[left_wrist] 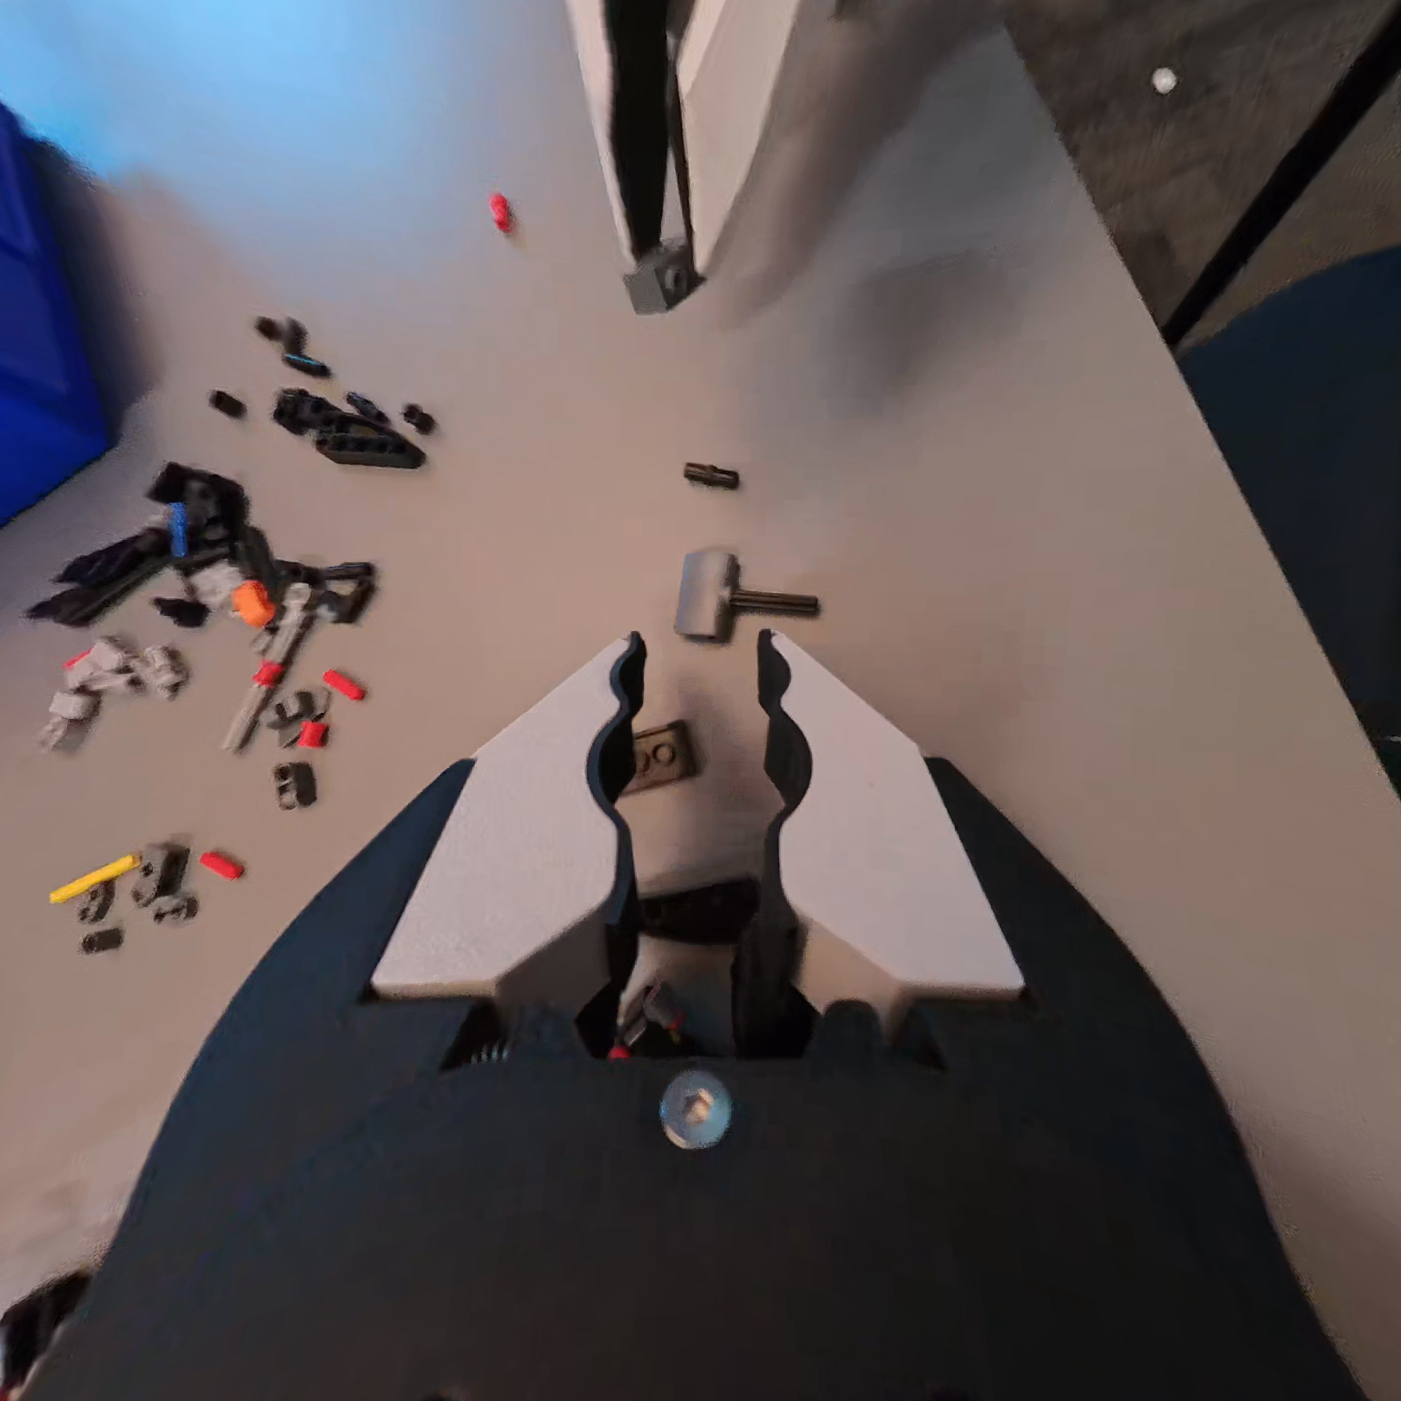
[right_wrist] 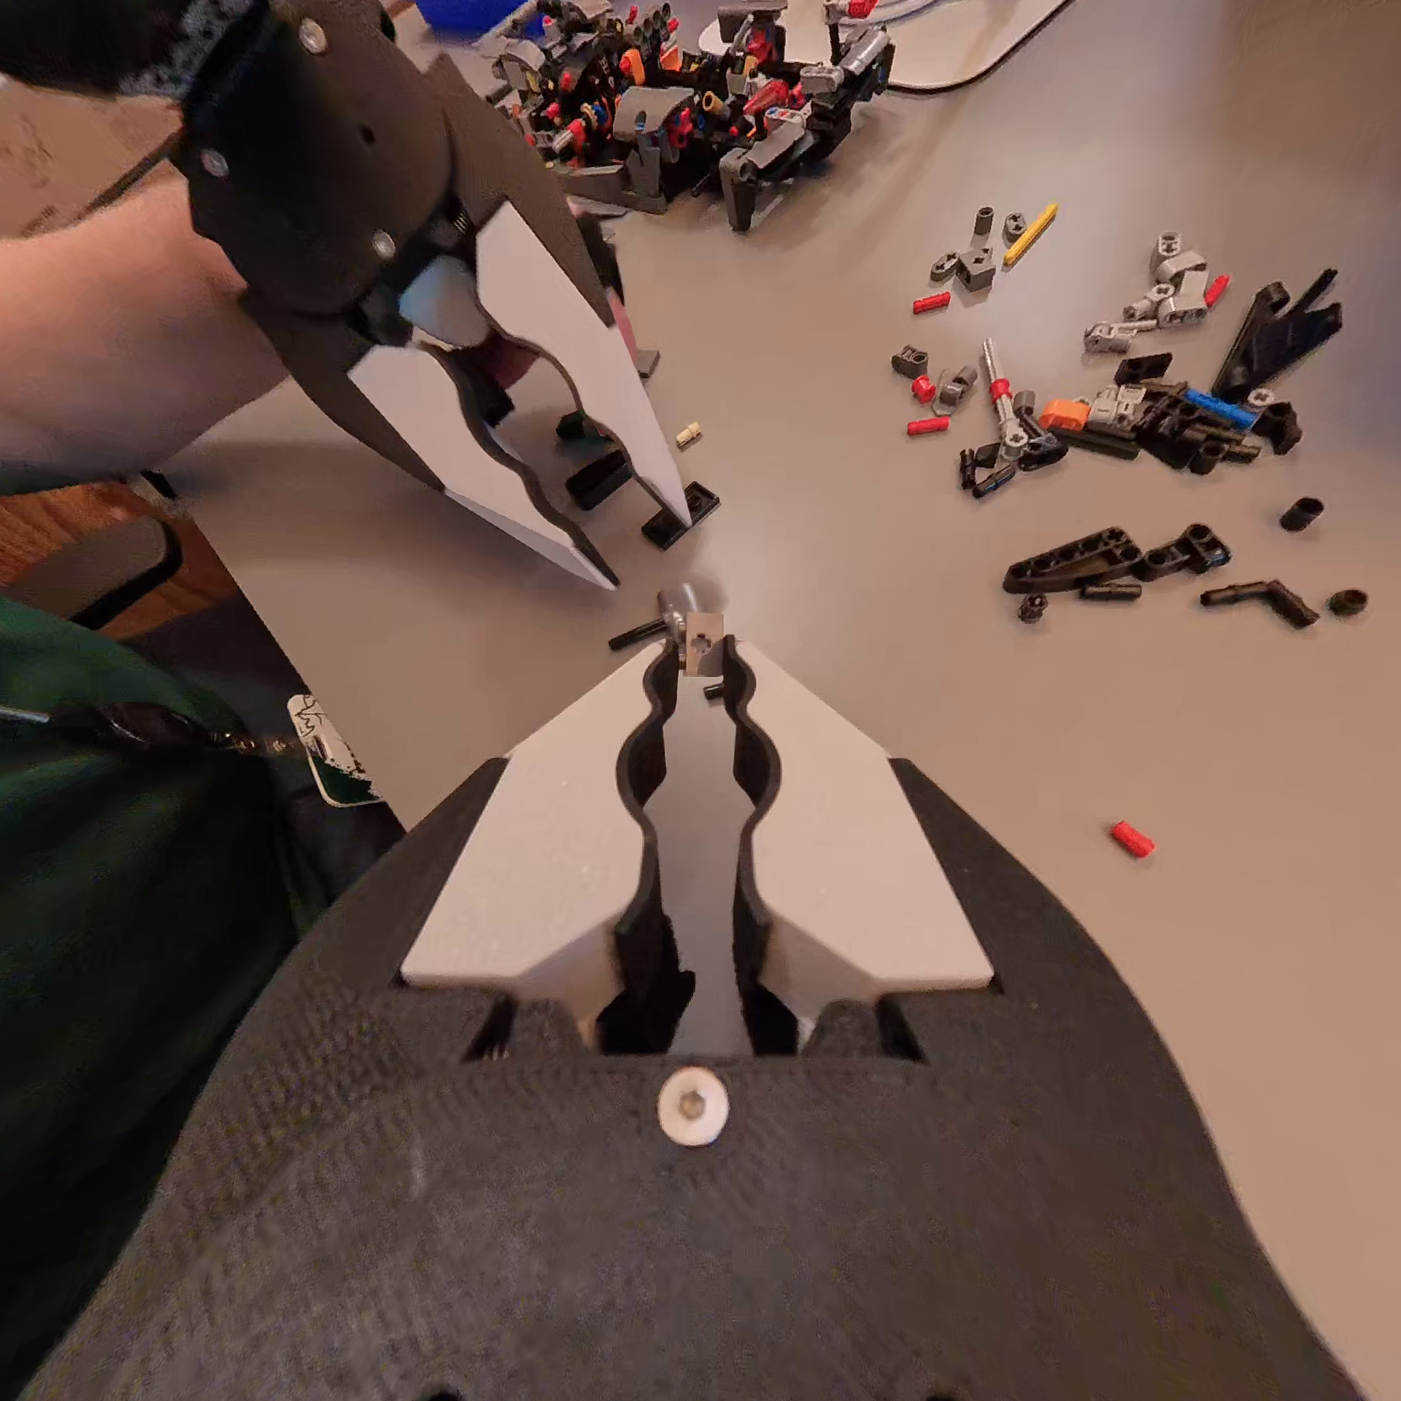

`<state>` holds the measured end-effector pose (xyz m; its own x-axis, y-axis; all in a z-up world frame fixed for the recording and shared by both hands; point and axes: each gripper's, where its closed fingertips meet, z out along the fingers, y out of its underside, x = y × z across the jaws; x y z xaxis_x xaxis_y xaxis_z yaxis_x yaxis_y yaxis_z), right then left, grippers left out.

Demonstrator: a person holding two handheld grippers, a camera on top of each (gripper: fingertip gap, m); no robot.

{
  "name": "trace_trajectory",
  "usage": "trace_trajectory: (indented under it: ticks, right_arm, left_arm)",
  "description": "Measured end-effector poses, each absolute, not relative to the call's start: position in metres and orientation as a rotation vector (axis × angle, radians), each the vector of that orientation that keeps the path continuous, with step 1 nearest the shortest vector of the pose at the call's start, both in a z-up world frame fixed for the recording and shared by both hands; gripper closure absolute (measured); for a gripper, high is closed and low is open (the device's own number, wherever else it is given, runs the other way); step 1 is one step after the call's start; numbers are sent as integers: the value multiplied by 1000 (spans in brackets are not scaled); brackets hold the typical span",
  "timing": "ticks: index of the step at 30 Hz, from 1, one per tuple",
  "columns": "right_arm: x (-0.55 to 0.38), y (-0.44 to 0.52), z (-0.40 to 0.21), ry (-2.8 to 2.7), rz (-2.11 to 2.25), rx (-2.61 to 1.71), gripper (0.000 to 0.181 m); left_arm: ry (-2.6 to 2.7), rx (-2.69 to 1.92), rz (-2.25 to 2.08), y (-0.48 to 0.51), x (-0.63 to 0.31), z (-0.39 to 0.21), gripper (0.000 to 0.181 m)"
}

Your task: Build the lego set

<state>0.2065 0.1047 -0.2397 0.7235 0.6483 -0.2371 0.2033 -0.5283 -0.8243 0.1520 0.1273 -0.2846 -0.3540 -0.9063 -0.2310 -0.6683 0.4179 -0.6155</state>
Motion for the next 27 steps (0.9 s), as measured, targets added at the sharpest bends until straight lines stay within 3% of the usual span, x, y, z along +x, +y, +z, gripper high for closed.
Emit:
trace_trajectory:
  ticks: [11, 24, 27]
  right_arm:
    - [207, 93, -246, -619, 736, -2055, 172]
    - [209, 88, -250, -597, 770, -2045, 172]
    - [210, 86, -254, -586, 777, -2067, 172]
  left_arm:
    - [2068, -1522, -535, 106, 147, -299, 169]
    - [1889, -1678, -491, 109, 157, -291, 140]
    - [1815, -1749, -480, 107, 151, -287, 147]
